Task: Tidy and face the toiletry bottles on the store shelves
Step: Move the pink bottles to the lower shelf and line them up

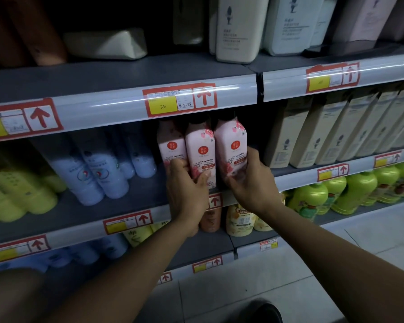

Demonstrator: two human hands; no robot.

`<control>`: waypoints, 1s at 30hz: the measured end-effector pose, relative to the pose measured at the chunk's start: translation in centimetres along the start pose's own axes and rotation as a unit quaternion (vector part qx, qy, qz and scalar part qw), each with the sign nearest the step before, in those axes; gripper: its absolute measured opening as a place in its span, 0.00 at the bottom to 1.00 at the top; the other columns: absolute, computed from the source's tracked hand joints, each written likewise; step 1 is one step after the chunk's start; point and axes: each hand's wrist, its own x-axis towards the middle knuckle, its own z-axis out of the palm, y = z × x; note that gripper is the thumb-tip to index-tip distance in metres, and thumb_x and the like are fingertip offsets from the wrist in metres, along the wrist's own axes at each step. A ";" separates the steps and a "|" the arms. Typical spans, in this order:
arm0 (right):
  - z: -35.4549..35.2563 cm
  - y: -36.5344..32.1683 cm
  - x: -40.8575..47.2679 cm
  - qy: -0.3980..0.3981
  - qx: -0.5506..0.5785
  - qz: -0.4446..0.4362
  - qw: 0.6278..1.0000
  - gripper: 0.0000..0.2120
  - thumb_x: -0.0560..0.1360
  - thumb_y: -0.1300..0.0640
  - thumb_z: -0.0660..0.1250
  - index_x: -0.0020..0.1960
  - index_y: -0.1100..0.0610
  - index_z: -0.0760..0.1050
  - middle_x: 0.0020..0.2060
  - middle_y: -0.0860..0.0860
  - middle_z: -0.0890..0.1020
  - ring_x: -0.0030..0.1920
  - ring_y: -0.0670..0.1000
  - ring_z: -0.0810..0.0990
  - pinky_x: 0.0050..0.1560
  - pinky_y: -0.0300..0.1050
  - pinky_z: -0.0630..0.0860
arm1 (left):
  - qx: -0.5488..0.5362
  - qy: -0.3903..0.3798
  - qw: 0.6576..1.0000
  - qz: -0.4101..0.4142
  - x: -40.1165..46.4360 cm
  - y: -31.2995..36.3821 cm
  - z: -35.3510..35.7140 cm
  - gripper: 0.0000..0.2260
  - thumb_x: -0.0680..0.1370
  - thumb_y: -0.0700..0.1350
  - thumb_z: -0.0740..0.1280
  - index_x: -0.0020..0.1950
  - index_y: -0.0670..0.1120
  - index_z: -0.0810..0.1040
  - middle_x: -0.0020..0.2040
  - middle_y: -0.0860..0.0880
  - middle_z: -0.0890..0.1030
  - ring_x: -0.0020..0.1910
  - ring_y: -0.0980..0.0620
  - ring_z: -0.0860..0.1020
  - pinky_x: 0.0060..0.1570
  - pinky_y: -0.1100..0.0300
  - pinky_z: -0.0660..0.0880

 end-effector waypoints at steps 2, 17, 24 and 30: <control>0.0 -0.1 -0.1 0.002 0.013 0.013 1.000 0.33 0.72 0.50 0.77 0.70 0.48 0.62 0.60 0.53 0.83 0.58 0.60 0.82 0.54 0.61 0.81 | 0.004 0.004 1.000 0.018 0.1 0.1 -0.6 0.19 0.73 0.50 0.80 0.49 0.54 0.69 0.53 0.52 0.80 0.52 0.49 0.82 0.49 0.45 0.82; 1.7 -0.9 0.8 -0.008 -0.001 0.029 1.000 0.34 0.72 0.45 0.78 0.67 0.48 0.60 0.63 0.52 0.81 0.60 0.59 0.82 0.54 0.62 0.82 | -0.059 -0.047 0.997 -0.004 2.0 -0.8 -2.6 0.52 0.63 0.46 0.87 0.76 0.49 0.55 0.69 0.49 0.77 0.64 0.50 0.79 0.61 0.46 0.81; 1.9 -0.8 0.9 -0.049 -0.002 0.006 0.999 0.48 0.67 0.39 0.80 0.73 0.49 0.54 0.65 0.53 0.80 0.61 0.60 0.83 0.54 0.63 0.82 | -0.052 -0.049 0.997 -0.009 2.8 -2.1 -2.1 0.52 0.60 0.54 0.86 0.75 0.53 0.59 0.68 0.51 0.78 0.65 0.50 0.80 0.60 0.43 0.81; 2.5 -0.8 1.6 -0.035 -0.013 0.012 0.999 0.47 0.68 0.41 0.81 0.73 0.51 0.54 0.65 0.54 0.80 0.62 0.62 0.82 0.55 0.63 0.81 | -0.018 -0.023 1.000 0.001 3.0 -2.1 -1.7 0.51 0.59 0.59 0.85 0.73 0.52 0.59 0.67 0.49 0.78 0.64 0.46 0.79 0.58 0.41 0.81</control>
